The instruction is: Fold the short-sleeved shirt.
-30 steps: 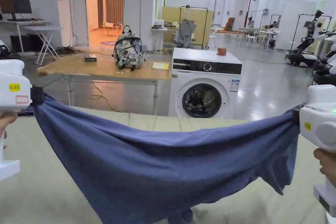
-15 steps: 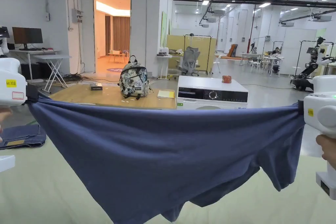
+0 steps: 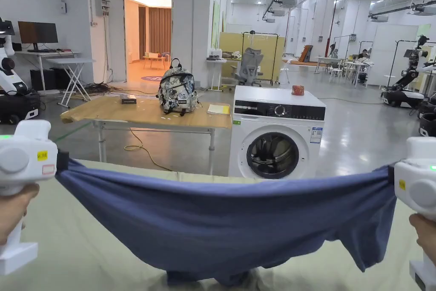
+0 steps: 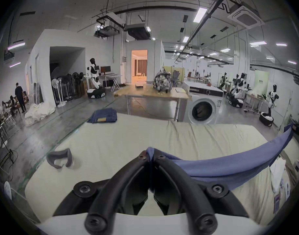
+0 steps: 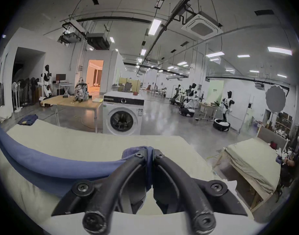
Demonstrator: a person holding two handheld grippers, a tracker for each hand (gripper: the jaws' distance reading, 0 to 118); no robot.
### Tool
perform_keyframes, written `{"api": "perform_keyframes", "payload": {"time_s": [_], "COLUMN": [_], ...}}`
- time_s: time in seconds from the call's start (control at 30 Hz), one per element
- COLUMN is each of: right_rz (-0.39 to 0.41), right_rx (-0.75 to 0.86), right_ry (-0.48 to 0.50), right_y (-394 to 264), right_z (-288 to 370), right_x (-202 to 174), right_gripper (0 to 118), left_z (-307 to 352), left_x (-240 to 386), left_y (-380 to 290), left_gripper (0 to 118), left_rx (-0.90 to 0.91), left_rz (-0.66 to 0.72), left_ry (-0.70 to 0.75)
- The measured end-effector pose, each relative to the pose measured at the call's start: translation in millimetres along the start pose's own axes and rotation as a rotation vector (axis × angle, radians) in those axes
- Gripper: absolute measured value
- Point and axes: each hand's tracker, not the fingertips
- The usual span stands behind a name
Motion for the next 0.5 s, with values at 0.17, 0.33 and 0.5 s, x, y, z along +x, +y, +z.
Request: {"api": "perform_keyframes", "payload": {"time_s": [0.17, 0.33, 0.5], "right_rz": [0.024, 0.004, 0.0], "right_rx": [-0.056, -0.125, -0.192], "right_ry": [0.008, 0.031, 0.042], "right_y": [-66.1, -122.8, -173.9], "right_z": [29.3, 69.2, 111.3], "right_x": [11.0, 24.0, 34.1], "right_gripper": [4, 4, 4], "left_z": [15.9, 44.2, 80.8], "left_x": [-6.3, -12.1, -21.8], "left_y": [-72.4, -138.1, -199.2], "left_gripper": [0, 0, 0], "left_rx": [-0.036, -0.09, -0.153], "left_rz": [0.009, 0.02, 0.054], "left_ry": [-0.011, -0.01, -0.028]}}
